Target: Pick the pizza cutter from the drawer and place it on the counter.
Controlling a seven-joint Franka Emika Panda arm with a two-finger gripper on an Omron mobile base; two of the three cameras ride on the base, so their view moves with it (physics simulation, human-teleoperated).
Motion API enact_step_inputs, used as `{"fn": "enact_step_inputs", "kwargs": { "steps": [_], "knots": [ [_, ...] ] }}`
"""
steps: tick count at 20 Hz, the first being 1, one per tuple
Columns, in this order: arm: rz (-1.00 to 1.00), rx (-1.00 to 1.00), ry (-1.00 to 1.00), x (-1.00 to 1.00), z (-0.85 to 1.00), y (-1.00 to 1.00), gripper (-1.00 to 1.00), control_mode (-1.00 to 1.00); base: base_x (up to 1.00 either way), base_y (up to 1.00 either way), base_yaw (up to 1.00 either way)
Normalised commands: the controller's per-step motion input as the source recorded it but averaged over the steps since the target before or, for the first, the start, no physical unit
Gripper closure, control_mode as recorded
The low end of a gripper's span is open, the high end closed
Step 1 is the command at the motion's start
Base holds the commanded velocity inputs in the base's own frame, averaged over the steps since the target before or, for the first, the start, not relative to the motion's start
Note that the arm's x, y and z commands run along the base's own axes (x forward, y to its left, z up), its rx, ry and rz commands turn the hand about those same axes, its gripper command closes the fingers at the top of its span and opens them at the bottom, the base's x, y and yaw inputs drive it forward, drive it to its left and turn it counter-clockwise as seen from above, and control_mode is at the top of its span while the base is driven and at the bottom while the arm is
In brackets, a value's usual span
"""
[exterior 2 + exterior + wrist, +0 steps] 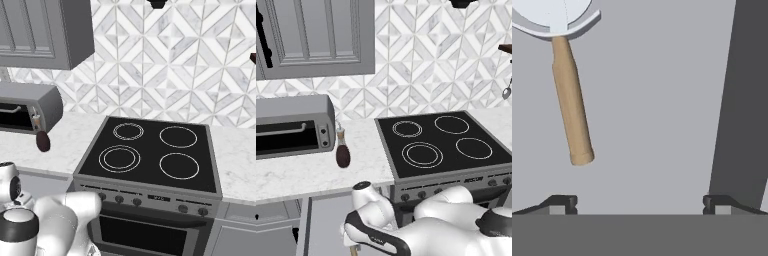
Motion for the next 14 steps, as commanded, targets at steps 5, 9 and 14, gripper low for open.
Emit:
{"fn": "enact_step_inputs", "kwargs": {
  "steps": [5, 9, 14],
  "knots": [
    [0.00, -0.06, 0.00, 0.09, -0.27, 0.07, -1.00, -1.00, 0.00, 0.00, 0.00],
    [-0.02, -0.02, 0.00, 0.33, -0.24, 0.42, -1.00, -1.00, 0.00, 0.00, 0.00],
    [0.00, -0.01, 0.00, 0.09, -0.38, 0.20, -1.00, -1.00, 0.00, 0.00, 0.00]
  ]
}}
